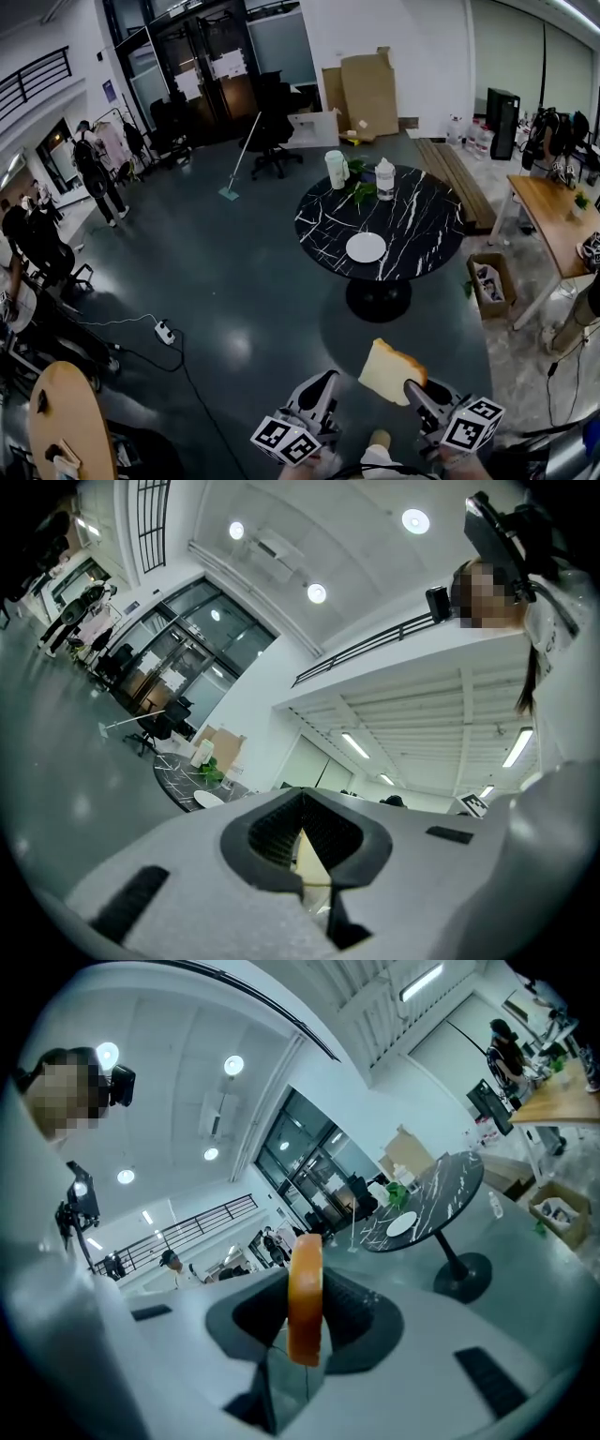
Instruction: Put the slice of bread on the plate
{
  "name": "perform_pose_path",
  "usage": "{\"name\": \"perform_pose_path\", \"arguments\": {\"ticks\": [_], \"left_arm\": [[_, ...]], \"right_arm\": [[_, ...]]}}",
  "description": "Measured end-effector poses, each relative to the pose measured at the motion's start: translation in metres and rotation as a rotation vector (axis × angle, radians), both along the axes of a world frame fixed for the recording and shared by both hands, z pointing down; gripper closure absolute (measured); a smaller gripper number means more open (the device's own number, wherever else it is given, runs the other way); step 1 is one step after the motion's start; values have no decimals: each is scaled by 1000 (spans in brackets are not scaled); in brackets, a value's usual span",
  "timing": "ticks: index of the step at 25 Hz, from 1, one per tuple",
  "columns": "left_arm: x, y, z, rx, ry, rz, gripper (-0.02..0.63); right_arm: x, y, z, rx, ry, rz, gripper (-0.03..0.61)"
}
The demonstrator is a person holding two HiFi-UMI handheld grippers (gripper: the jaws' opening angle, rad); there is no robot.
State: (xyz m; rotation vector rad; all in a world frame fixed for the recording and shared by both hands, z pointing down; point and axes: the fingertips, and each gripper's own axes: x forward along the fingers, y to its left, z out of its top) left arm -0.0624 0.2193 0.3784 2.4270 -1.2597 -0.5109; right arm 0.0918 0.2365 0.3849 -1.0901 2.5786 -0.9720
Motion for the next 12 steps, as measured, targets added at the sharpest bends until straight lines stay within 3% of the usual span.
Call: {"name": "perform_pose_path", "arguments": {"ticks": [12], "left_arm": [[21,-71,-2,12,4,-32,606]], "right_arm": [[21,-59,1,3,-5,-15,489]]}}
